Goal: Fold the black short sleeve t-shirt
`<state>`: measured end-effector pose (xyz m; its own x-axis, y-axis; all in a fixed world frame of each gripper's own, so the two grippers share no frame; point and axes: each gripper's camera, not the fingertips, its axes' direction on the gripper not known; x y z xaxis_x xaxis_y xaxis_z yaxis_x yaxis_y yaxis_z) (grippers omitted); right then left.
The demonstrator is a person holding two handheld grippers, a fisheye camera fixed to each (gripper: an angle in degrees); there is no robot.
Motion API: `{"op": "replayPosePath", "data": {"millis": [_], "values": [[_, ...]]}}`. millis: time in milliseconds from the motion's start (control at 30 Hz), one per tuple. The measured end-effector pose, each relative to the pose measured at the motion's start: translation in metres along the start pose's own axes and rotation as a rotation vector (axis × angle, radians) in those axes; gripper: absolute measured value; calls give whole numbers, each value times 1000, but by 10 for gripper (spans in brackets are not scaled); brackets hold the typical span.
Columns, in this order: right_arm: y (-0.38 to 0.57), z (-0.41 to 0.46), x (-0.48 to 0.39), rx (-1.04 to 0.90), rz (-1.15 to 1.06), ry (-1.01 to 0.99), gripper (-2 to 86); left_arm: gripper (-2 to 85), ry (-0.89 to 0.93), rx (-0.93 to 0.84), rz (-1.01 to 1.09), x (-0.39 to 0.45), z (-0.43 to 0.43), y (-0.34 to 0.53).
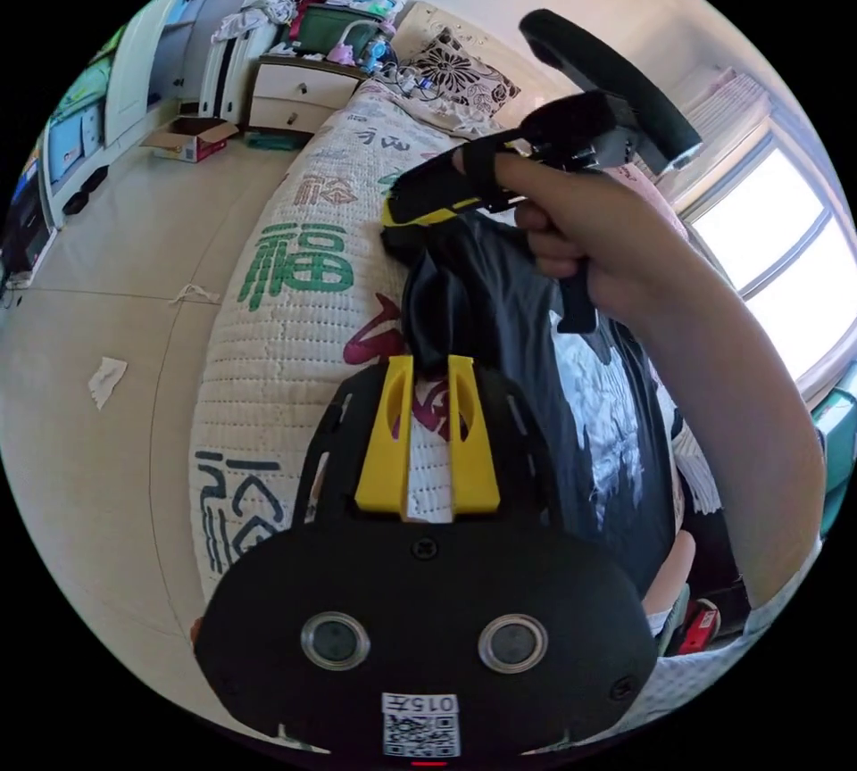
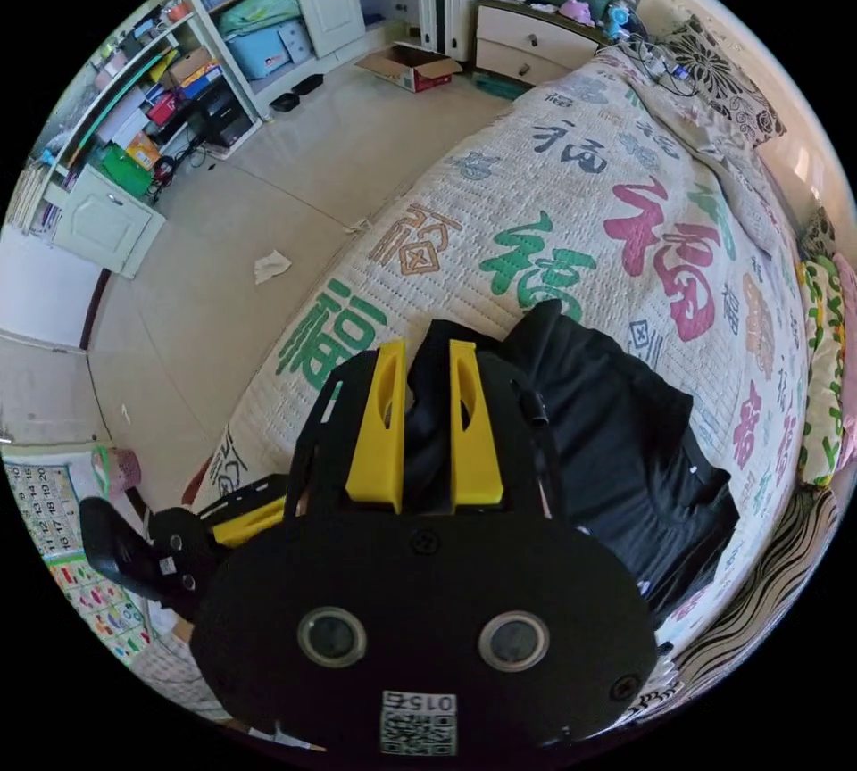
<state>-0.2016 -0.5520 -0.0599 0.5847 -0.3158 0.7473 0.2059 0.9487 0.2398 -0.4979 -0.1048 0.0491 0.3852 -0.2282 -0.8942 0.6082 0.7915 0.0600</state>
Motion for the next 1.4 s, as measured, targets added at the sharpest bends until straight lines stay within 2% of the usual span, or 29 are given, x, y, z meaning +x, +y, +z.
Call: {"op": "replayPosePath", "data": {"millis": [67, 167, 367, 567, 733, 800, 933, 1033, 1100, 1233, 1333, 1400], "values": [[-11, 15, -10, -57, 2, 52, 67, 18, 42, 0, -10, -10, -1, 0], [-20, 18, -22, -18, 24, 122, 17, 0, 123, 42, -71, -35, -9, 3], [-44, -7, -53, 111, -13, 49, 0, -5, 156, 214, -252, -97, -49, 26], [-68, -14, -100, 162, -99, 49, -1, -6, 224, 271, -382, -138, -48, 46], [-71, -5, -122, 143, -148, 77, 7, -7, 199, 334, -465, -150, -48, 68], [-68, -4, -125, 112, -168, 170, 20, -5, 187, 316, -469, -150, -40, 74], [-57, -27, -114, 127, -181, 190, 92, 5, 209, 267, -468, -150, -22, 81], [-37, -67, -92, 193, -185, 132, 105, 30, 244, 281, -492, -150, -14, 96], [-5, -105, -63, 266, -191, 31, 107, 64, 171, 387, -512, -139, -28, 117], [85, -161, 15, 396, -175, -127, 107, 110, 52, 445, -420, -109, -56, 128], [184, -202, 107, 526, -97, -124, 104, 104, 71, 516, -252, -59, -73, 134], [262, -224, 189, 588, 43, 5, 92, 99, 32, 478, -48, 15, -67, 128]]}}
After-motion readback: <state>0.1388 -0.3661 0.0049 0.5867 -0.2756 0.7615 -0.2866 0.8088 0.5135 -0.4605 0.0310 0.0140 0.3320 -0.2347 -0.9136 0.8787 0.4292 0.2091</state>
